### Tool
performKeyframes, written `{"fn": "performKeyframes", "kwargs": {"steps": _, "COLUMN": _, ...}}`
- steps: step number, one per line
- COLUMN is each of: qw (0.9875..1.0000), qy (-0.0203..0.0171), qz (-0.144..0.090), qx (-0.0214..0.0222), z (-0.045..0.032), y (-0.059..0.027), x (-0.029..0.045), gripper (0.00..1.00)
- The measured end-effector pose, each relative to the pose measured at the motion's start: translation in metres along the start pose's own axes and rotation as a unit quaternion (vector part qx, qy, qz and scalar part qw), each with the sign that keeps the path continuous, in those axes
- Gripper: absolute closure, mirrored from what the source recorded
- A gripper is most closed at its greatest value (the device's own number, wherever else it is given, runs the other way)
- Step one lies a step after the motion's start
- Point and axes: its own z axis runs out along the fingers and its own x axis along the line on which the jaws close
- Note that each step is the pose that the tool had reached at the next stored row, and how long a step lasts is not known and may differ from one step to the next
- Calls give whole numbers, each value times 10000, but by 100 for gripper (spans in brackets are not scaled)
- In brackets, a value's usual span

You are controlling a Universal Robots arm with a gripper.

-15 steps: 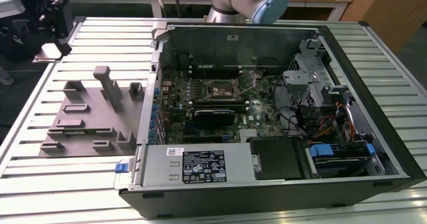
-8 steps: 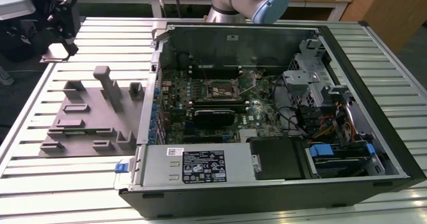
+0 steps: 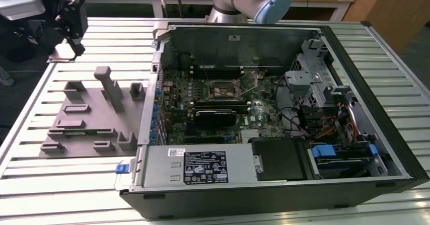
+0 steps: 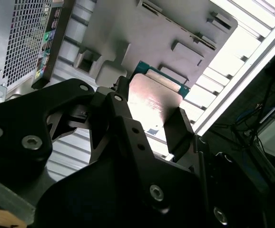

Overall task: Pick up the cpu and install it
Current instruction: 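Pick up the cpu and move it towards the insertion slot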

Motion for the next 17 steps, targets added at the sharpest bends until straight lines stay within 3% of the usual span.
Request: {"fn": "performKeyframes", "kwargs": {"steps": 17, "qw": 10000, "qy": 0, "qz": 0, "qx": 0, "z": 5, "y": 14, "x": -259, "gripper": 46}}
